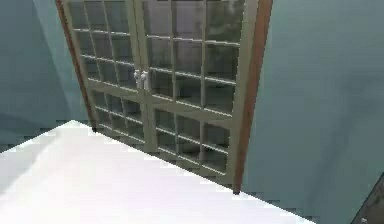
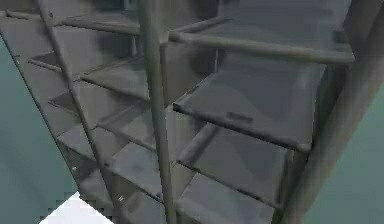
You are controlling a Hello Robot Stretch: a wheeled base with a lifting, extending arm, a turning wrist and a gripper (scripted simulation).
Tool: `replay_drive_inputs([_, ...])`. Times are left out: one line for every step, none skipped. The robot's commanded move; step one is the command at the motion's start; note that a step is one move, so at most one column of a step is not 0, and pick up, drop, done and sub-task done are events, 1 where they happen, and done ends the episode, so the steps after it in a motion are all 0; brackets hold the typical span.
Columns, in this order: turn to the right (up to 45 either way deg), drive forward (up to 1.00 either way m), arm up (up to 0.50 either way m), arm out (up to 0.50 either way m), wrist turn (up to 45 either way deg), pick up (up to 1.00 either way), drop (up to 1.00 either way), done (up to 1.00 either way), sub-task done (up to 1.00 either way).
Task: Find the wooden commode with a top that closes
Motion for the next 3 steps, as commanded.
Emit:
replay_drive_inputs([-45.0, 0.00, 0.00, 0.00, 0.0, 0.00, 0.00, 0.00, 0.00])
replay_drive_inputs([-12.0, 0.00, 0.00, 0.00, 0.0, 0.00, 0.00, 0.00, 0.00])
replay_drive_inputs([-3.0, 0.00, 0.00, 0.00, 0.0, 0.00, 0.00, 0.00, 0.00])
